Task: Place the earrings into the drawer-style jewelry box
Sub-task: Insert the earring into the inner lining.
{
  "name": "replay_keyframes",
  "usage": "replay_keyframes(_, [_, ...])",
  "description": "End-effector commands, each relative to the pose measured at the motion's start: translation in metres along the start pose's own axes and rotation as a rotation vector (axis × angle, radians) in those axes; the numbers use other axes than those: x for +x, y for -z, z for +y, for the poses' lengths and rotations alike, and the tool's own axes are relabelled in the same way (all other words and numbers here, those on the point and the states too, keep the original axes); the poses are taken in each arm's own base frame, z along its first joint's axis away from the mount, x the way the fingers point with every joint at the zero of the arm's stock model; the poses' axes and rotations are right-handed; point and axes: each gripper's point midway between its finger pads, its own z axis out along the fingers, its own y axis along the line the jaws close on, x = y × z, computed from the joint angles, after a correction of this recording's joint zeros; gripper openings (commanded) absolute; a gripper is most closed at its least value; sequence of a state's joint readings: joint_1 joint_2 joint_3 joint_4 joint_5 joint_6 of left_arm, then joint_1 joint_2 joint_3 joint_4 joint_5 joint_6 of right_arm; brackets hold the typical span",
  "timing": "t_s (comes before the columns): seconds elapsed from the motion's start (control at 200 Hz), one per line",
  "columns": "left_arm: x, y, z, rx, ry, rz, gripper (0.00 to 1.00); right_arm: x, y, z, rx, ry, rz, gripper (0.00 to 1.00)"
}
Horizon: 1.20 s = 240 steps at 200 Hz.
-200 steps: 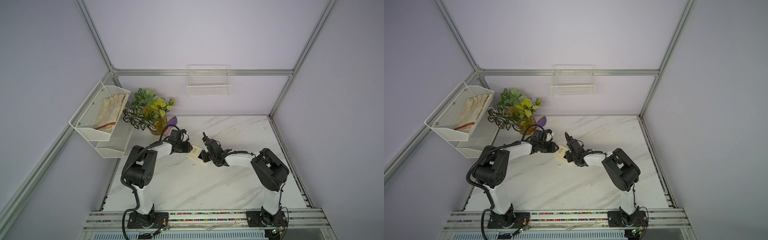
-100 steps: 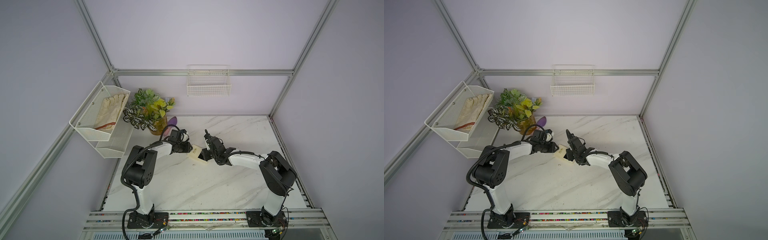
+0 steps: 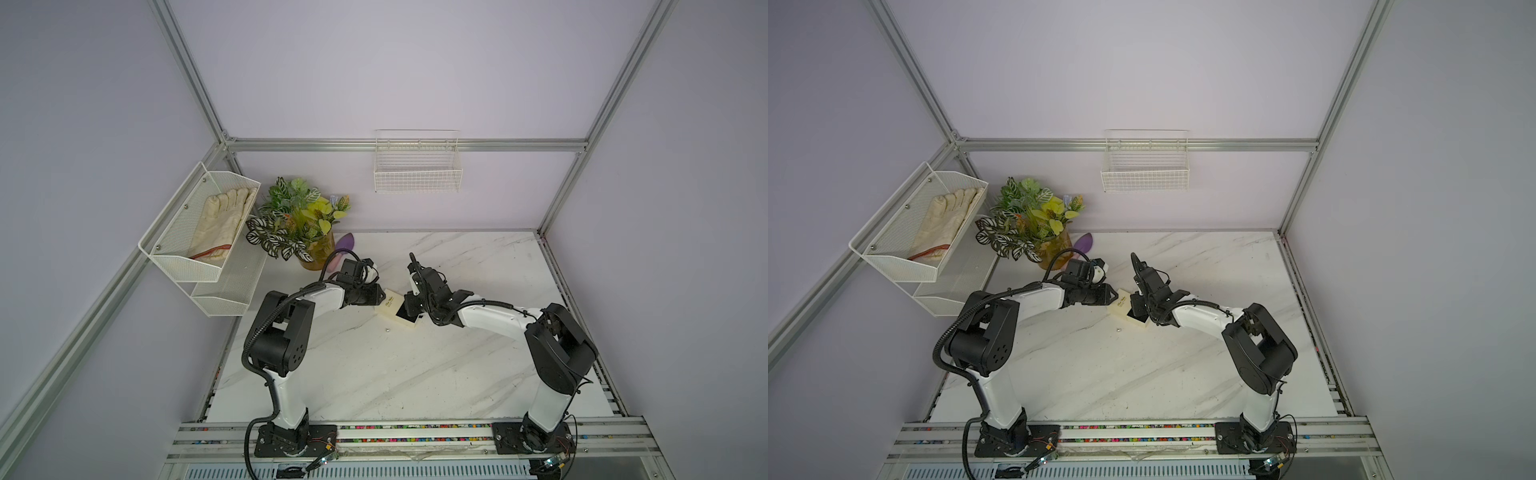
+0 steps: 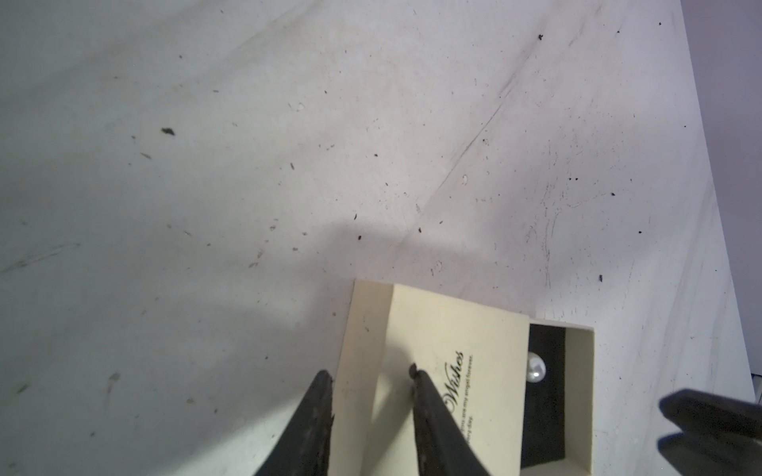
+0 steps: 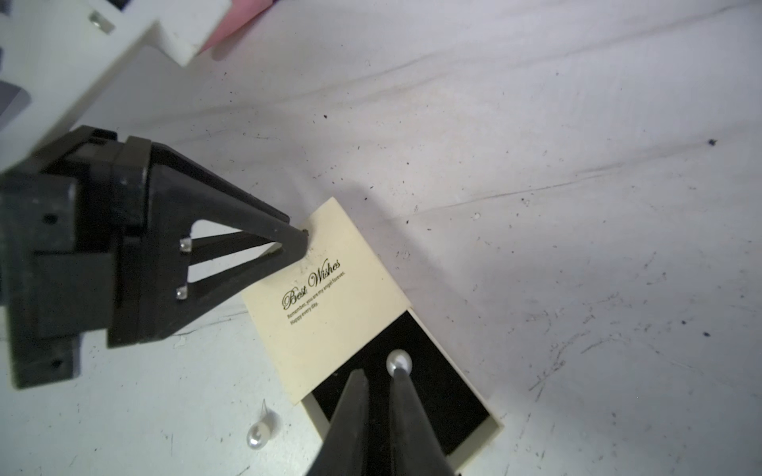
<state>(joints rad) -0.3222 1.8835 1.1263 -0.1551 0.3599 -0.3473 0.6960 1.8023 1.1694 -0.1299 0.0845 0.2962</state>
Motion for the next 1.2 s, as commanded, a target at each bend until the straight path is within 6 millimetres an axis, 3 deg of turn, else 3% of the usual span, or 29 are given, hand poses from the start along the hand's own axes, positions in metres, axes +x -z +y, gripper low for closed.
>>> replay_keyframes(0.0, [0.004,-0.010,0.004,-0.022,-0.014,0.033,0.33,0.007,-0.011,-0.003,0.016,-0.001,0.047,0.14])
replay_keyframes(0.385, [0.005,-0.011,0.004,-0.027,-0.015,0.037,0.33,0.020,-0.035,-0.007,0.057,0.007,0.132,0.11])
replay_keyframes(0.845, [0.003,-0.012,0.004,-0.026,-0.015,0.035,0.33,0.030,-0.035,-0.015,0.088,0.012,0.161,0.11])
replay_keyframes(0.97, [0.004,-0.013,0.004,-0.026,-0.013,0.038,0.33,0.024,-0.033,-0.012,0.076,0.014,0.143,0.11])
replay_keyframes(1.195, [0.005,-0.013,0.003,-0.026,-0.015,0.041,0.33,-0.005,-0.014,-0.005,0.046,0.002,0.025,0.15])
